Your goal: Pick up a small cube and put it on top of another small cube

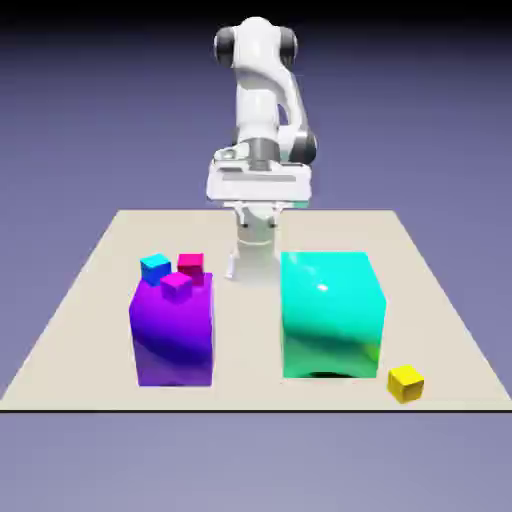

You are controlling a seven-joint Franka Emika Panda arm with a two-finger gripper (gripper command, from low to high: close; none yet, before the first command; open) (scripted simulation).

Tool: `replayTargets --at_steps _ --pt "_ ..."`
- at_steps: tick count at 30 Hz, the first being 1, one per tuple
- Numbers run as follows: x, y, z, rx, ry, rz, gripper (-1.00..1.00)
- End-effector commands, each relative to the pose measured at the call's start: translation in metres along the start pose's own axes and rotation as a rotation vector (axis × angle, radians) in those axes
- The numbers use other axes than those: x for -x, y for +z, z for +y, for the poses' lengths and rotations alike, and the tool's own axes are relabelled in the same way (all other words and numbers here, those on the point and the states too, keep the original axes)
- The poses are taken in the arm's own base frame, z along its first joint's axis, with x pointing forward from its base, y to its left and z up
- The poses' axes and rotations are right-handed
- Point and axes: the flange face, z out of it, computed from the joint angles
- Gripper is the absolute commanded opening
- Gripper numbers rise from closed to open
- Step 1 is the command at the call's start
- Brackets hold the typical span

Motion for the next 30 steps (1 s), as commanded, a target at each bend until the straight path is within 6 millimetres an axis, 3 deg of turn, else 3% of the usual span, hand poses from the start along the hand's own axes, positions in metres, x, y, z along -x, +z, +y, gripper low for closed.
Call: replayTargets --at_steps 1,3,12,18,28,30 --pt "0.006 0.011 -0.010 0.022 -0.064 -0.038 0.00" --pt "0.019 0.031 -0.029 0.060 -0.182 -0.110 0.00" --pt "0.032 0.113 -0.099 0.170 -0.413 -0.290 0.00" --pt "0.058 0.175 -0.136 0.266 -0.580 -0.380 0.00" --pt "0.176 0.270 -0.181 0.438 -1.096 -0.566 0.00" --pt "0.204 0.276 -0.185 0.446 -1.224 -0.607 0.00"
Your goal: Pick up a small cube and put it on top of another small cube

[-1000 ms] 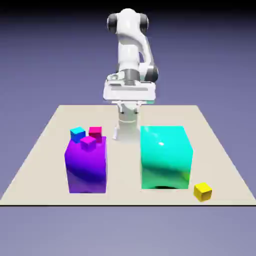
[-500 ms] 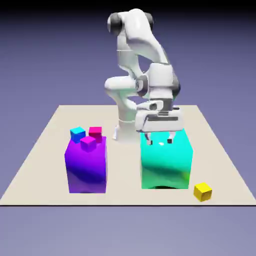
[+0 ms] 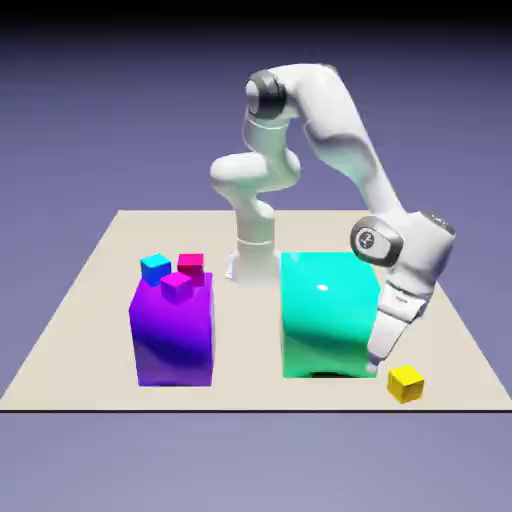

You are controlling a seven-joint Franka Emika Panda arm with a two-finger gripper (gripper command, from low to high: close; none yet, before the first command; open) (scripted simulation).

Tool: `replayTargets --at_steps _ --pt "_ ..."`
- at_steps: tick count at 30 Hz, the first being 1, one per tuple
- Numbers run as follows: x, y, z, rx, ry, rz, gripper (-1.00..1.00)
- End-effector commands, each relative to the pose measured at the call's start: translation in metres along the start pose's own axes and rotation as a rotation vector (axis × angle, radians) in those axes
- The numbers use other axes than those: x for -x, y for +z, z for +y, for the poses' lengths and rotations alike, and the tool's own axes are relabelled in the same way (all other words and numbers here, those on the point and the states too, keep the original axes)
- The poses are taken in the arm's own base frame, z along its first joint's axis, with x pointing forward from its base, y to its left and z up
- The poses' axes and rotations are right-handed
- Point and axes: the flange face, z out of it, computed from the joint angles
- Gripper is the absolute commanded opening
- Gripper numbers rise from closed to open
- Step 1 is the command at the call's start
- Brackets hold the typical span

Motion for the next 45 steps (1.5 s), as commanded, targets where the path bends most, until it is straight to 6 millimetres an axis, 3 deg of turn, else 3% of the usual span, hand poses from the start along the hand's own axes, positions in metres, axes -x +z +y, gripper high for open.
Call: replayTargets --at_steps 1,7,11,13,16,17,18,21,28,29,33,39,45 --pt "0.001 0.002 -0.014 0.012 -0.068 -0.010 0.00" --pt "0.013 0.002 -0.085 0.069 -0.443 -0.041 0.00" --pt "0.022 -0.011 -0.119 0.101 -0.661 -0.032 0.00" --pt "0.020 -0.009 -0.126 0.111 -0.684 -0.035 0.00" --pt "0.018 0.059 -0.127 0.111 -0.684 -0.035 0.00" --pt "0.018 0.059 -0.127 0.111 -0.684 -0.035 -1.00" --pt "0.018 0.059 -0.127 0.111 -0.684 -0.035 -1.00" --pt "0.020 -0.009 -0.125 0.111 -0.684 -0.035 -1.00" --pt "0.017 -0.056 -0.034 0.014 -0.405 -0.109 -1.00" --pt "0.019 -0.058 -0.013 -0.002 -0.326 -0.129 -1.00" --pt "0.041 -0.044 0.106 -0.066 0.129 -0.261 -1.00" --pt "0.114 -0.037 0.264 -0.195 0.811 -0.439 -1.00" --pt "0.211 -0.021 0.375 -0.298 1.403 -0.628 -1.00"
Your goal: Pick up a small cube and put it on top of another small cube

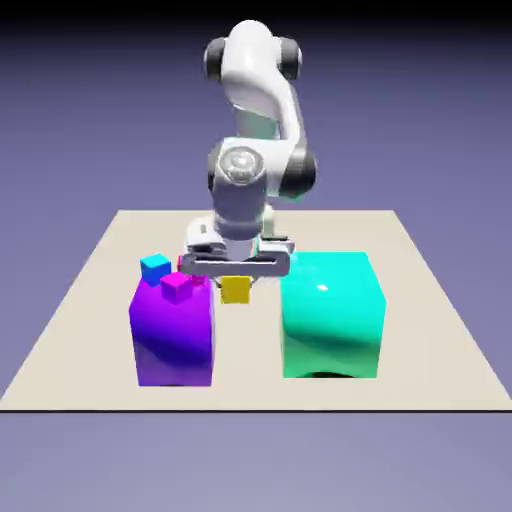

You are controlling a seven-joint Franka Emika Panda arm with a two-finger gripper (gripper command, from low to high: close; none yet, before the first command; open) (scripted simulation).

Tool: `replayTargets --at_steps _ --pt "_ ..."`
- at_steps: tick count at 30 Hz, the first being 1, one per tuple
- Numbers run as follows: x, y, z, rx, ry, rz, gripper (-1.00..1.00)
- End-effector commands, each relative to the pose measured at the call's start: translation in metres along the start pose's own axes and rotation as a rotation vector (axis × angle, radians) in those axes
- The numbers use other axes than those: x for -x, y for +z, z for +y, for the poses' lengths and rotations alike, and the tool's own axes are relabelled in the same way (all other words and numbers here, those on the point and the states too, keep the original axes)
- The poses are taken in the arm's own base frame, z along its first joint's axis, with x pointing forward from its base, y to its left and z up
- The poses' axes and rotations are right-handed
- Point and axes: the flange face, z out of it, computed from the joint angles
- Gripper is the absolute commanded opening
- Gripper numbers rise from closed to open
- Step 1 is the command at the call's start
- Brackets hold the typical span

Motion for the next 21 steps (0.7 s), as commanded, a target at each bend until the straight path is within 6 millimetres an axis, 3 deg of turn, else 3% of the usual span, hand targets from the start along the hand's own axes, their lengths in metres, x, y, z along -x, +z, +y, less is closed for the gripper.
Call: replayTargets --at_steps 1,6,11,13,18,19,20,21 --pt "-0.007 -0.003 0.014 -0.019 0.078 -0.029 -1.00" --pt "-0.058 -0.011 0.116 -0.141 0.527 -0.224 -1.00" --pt "-0.085 -0.011 0.219 -0.256 0.938 -0.449 -1.00" --pt "-0.085 -0.007 0.222 -0.226 0.979 -0.457 -1.00" --pt "-0.076 0.056 0.197 -0.226 0.979 -0.457 -1.00" --pt "-0.076 0.056 0.197 -0.226 0.979 -0.457 1.00" --pt "-0.076 0.056 0.197 -0.226 0.979 -0.457 1.00" --pt "-0.079 0.042 0.202 -0.227 0.979 -0.458 1.00"
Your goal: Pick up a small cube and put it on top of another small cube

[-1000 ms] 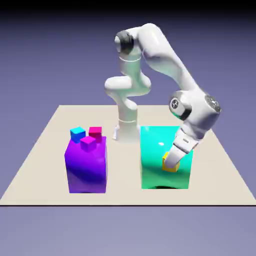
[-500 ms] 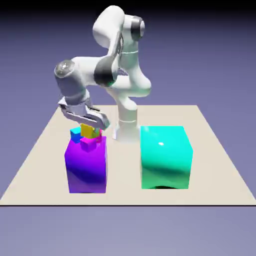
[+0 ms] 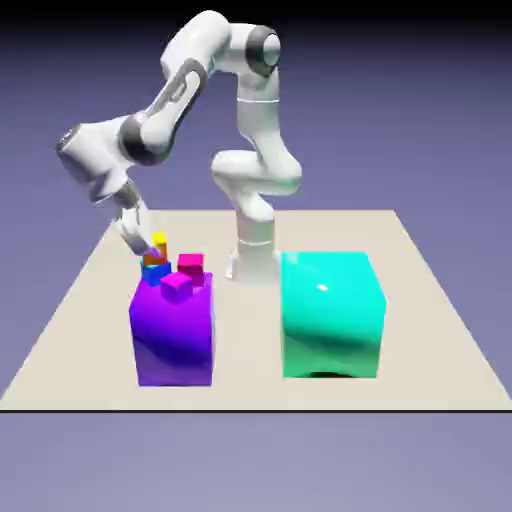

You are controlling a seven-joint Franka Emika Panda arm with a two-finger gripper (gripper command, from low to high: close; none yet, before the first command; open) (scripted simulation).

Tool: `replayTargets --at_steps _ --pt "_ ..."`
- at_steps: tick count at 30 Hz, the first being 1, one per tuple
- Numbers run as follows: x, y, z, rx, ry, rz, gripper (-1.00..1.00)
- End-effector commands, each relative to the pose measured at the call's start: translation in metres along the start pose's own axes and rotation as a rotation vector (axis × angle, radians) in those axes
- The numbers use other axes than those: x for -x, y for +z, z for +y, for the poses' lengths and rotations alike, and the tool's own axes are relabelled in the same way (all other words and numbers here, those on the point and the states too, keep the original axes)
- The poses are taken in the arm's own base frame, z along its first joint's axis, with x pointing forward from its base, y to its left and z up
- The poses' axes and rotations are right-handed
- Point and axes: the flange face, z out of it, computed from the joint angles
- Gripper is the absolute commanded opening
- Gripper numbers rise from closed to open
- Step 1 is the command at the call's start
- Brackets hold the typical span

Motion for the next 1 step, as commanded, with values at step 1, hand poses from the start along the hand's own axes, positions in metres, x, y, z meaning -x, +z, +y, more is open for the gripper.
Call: replayTargets --at_steps 1 --pt "0.0031 -0.0142 0.0008 0.001 -0.003 0.001 1.00"
